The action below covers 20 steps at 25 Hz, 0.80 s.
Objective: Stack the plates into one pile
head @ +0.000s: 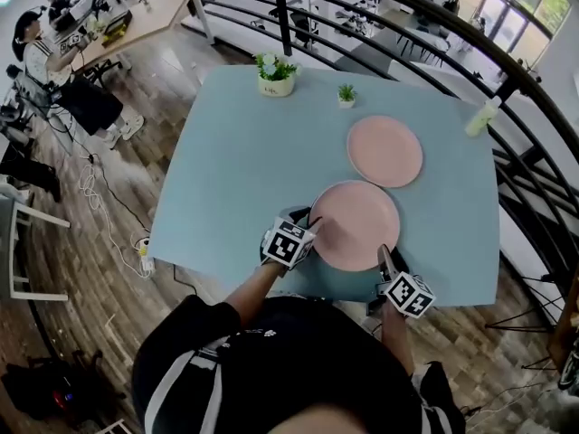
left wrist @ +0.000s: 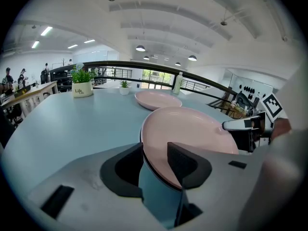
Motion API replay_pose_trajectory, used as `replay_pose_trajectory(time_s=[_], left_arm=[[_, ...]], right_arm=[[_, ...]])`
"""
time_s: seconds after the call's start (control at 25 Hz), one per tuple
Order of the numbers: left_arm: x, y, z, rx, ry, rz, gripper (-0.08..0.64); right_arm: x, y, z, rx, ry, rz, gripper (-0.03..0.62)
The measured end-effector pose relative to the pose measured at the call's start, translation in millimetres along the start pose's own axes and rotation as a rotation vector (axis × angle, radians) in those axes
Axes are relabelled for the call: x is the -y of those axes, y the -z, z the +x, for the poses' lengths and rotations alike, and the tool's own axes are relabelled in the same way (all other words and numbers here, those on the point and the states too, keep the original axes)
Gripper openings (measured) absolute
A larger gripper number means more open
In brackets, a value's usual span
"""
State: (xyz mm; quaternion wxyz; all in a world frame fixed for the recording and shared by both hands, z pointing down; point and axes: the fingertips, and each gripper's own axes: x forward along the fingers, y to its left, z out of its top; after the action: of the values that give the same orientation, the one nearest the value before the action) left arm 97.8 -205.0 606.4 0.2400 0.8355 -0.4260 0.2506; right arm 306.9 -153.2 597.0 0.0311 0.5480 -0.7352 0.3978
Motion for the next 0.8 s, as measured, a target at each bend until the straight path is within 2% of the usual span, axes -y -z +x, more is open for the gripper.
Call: replay_pose_trajectory(time_s=[0.12,0.36,0.52,0.8], left_arm=[[-6,-7,-5,0.028,-0.027,-0.005,0.144],[-1,-10,-16,0.071,-0.030,-0.047,0.144],[-3,-9,-27,0.088,-0.047,-0.074,0.144],[-19,-26,-56,0.147,-0.096,-0.110,0.144]], right_arm=[[-2,-4,4,-0.002,-0.015,-0.010,0.179],[6,-23,-4,0.038,0.006,-0.067,0.187],[0,-37,-4,0.056,-0.030,-0.073,0.187],[-30,-66,8,0.069,-0.123,-0.144,0.187]])
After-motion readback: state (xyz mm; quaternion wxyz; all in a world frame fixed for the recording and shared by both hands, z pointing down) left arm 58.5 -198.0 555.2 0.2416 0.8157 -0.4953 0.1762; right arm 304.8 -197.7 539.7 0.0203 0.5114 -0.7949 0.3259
